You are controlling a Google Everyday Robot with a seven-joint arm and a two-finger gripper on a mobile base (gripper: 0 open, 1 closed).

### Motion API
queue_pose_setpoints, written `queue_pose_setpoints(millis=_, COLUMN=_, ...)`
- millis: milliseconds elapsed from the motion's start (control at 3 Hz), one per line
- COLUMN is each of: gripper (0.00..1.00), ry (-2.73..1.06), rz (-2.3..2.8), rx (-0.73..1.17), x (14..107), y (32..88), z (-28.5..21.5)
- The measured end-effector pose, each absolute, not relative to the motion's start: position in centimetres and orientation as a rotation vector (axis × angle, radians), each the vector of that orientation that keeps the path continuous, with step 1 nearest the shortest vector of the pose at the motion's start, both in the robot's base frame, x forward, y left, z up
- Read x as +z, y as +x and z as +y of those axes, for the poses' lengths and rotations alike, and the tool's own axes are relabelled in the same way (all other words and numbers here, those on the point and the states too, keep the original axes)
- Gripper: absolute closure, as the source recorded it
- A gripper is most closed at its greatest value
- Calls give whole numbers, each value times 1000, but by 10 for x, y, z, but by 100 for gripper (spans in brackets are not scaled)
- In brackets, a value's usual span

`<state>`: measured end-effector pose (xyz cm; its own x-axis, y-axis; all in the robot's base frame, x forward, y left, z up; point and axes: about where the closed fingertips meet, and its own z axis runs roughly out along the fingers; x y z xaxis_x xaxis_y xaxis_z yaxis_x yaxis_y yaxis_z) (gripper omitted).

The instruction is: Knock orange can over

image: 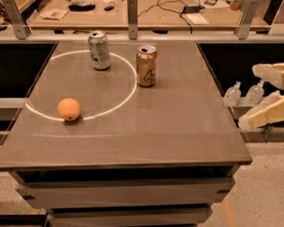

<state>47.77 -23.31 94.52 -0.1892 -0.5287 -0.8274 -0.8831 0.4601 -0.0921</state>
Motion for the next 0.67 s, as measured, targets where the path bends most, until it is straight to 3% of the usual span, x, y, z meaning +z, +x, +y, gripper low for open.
queue_pose_setpoints(millis=667, gripper=0, ry=-1110, rz=1840, rx=623, x=900, y=538, z=-211)
